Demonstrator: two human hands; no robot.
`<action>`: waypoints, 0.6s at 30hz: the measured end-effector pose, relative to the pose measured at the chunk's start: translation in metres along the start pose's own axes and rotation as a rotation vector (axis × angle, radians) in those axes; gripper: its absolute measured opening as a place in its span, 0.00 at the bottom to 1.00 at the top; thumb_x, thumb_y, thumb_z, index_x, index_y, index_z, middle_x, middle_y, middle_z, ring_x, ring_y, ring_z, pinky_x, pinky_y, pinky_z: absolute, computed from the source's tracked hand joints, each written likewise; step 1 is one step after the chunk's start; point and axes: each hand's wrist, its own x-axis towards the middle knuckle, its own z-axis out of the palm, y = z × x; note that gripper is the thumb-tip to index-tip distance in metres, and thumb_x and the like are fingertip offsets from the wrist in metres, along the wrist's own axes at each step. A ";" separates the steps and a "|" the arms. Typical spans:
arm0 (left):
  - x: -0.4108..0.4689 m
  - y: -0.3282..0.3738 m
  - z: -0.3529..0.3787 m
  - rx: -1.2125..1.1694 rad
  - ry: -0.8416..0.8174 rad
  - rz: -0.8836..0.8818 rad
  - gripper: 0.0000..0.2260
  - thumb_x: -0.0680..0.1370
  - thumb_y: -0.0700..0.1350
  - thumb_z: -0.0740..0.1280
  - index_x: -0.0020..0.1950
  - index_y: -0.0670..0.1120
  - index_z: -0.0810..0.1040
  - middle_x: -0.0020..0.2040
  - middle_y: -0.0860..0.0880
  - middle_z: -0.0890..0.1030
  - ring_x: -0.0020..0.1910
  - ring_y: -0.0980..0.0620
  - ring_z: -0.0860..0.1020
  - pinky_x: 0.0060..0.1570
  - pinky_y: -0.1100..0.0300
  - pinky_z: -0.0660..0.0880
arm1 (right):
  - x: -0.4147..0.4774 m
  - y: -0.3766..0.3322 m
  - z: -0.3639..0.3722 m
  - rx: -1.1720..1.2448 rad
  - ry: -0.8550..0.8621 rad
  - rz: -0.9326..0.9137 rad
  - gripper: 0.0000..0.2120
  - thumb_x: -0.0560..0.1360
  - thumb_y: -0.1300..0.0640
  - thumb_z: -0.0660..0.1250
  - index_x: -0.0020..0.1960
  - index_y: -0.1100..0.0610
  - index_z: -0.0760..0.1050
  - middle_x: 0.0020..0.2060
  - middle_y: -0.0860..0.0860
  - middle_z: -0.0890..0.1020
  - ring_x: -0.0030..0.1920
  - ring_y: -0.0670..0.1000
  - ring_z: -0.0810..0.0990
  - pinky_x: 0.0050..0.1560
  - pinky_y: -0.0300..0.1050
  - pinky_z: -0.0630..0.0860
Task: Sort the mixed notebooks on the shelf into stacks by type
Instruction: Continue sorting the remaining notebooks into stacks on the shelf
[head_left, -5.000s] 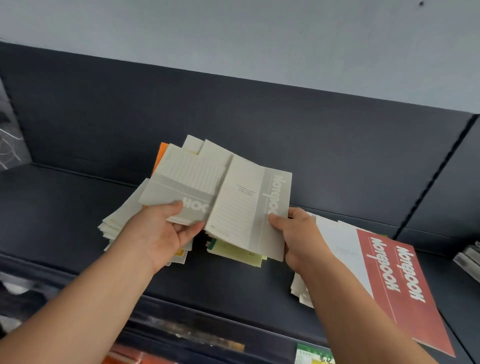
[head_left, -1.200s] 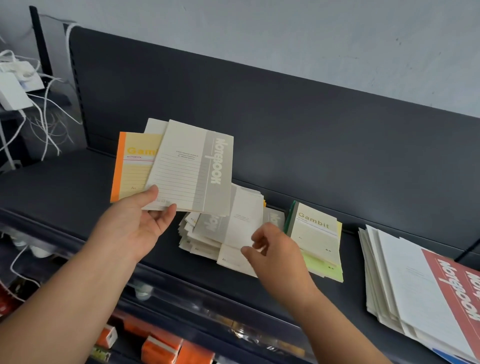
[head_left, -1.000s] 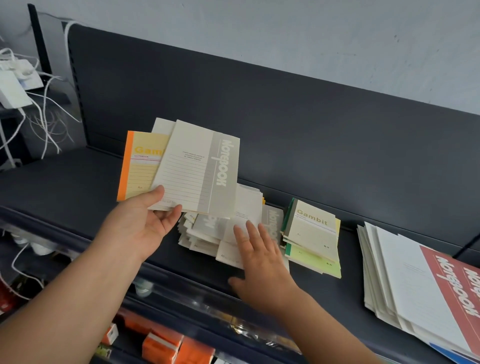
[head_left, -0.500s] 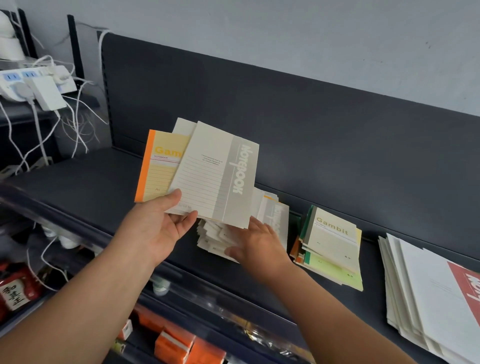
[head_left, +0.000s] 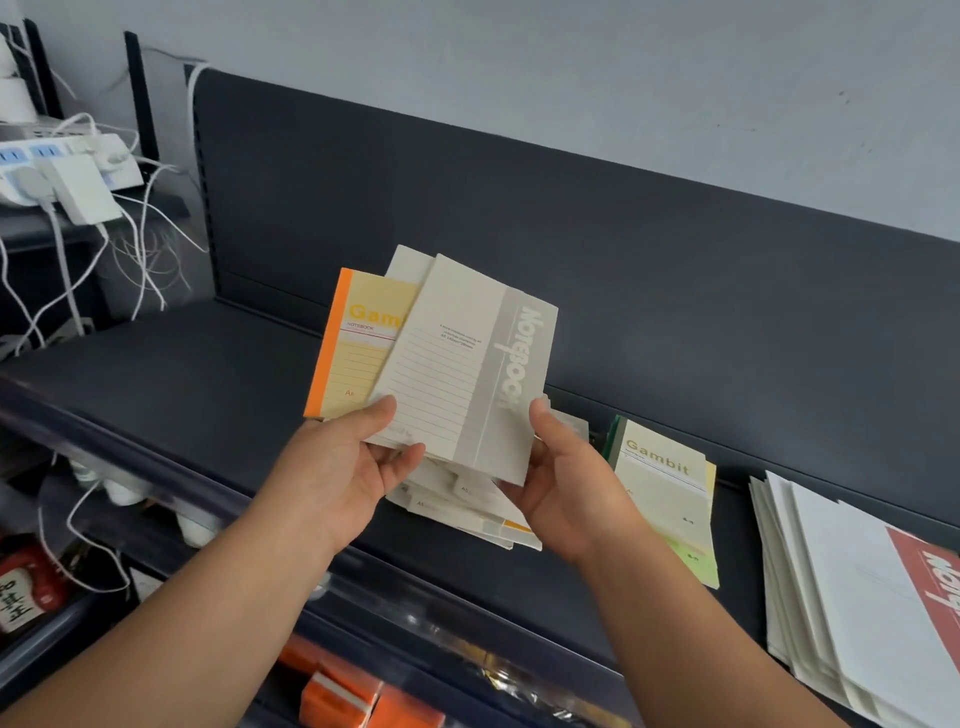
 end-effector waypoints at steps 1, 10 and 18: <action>-0.001 0.000 0.002 0.009 -0.007 0.003 0.14 0.78 0.35 0.64 0.61 0.47 0.78 0.52 0.46 0.85 0.44 0.49 0.84 0.30 0.61 0.79 | -0.003 0.000 0.000 0.043 -0.009 0.021 0.12 0.79 0.54 0.66 0.59 0.58 0.78 0.52 0.56 0.86 0.49 0.53 0.86 0.39 0.45 0.82; -0.008 -0.015 0.012 0.105 -0.021 -0.004 0.14 0.78 0.35 0.65 0.62 0.47 0.77 0.52 0.46 0.85 0.49 0.47 0.83 0.29 0.62 0.78 | -0.009 0.001 0.003 0.052 -0.065 0.084 0.10 0.76 0.65 0.67 0.56 0.58 0.77 0.46 0.56 0.87 0.43 0.56 0.87 0.39 0.51 0.84; -0.012 -0.012 0.010 0.169 -0.092 -0.026 0.15 0.77 0.37 0.65 0.63 0.47 0.76 0.54 0.47 0.84 0.52 0.47 0.83 0.33 0.60 0.79 | -0.011 0.002 0.001 0.068 -0.079 0.008 0.12 0.77 0.69 0.65 0.55 0.56 0.76 0.40 0.54 0.87 0.36 0.53 0.87 0.30 0.46 0.81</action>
